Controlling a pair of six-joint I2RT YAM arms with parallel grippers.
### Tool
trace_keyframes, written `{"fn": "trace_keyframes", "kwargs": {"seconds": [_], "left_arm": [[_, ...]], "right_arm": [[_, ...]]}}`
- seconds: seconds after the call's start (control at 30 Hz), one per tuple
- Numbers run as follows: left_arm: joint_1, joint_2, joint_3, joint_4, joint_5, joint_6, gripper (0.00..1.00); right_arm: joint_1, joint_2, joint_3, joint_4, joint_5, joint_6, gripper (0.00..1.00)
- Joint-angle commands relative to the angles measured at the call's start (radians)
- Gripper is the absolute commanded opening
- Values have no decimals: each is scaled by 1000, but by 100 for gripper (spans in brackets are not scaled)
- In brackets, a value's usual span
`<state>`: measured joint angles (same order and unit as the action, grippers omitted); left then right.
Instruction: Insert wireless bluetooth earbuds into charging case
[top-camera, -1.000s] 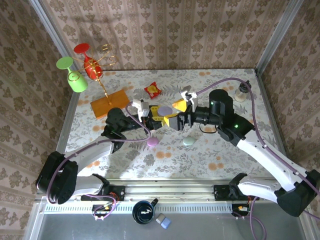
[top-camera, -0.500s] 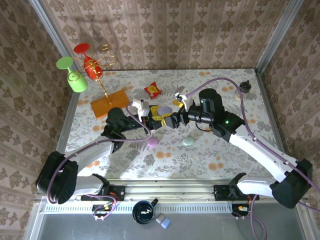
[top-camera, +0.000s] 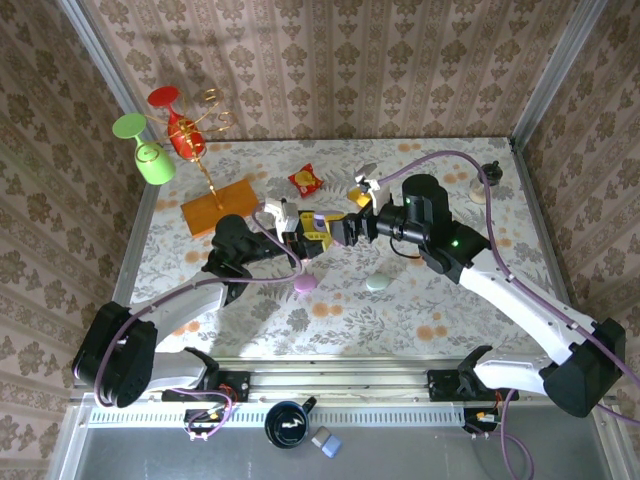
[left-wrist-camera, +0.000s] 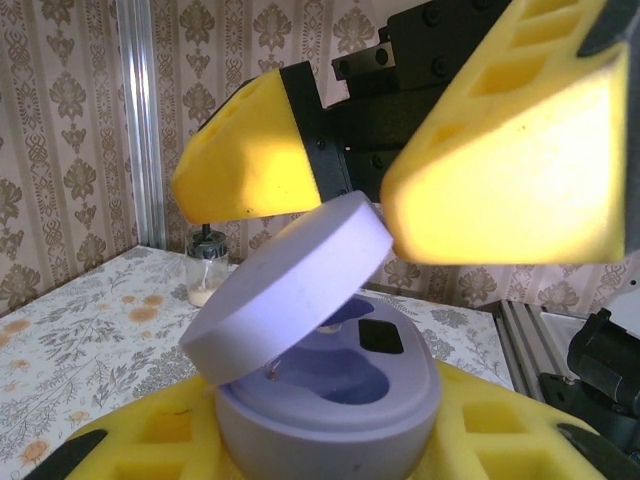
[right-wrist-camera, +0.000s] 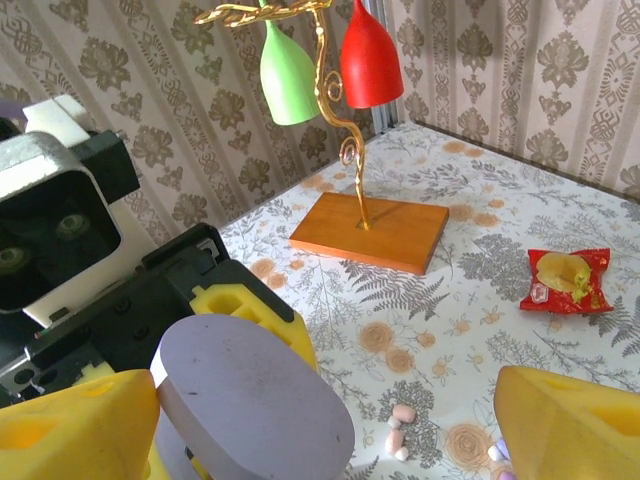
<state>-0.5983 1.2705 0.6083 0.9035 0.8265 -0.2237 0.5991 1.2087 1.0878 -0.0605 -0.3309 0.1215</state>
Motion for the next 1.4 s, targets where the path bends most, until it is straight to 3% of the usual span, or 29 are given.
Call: {"fn": "trace_keyframes", "kwargs": {"seconds": [0.0,0.37,0.53,0.77,0.97,1.13,1.37], "left_arm": [[-3,-10,2,54,56,23,29],[3,-17,-21,51,46,38,29],[38,-12,-48,80,36,45,29],[115,-2,-108,181,5,18,29],[157,37,-167,313,-67,23,28],[163,62,-196,377,-143,44,28],[168,72,-203,379,-142,88,28]], "right_arm": [[-16,26,24,-7,70,29,87],[-16,21,39,-11,0,66,87],[-28,-75,-68,139,-86,149,89],[-76,-141,-206,160,82,227,88],[-184,13,-205,92,52,320,85],[-199,232,-69,-25,-17,267,81],[-243,572,213,-140,-10,290,74]]}}
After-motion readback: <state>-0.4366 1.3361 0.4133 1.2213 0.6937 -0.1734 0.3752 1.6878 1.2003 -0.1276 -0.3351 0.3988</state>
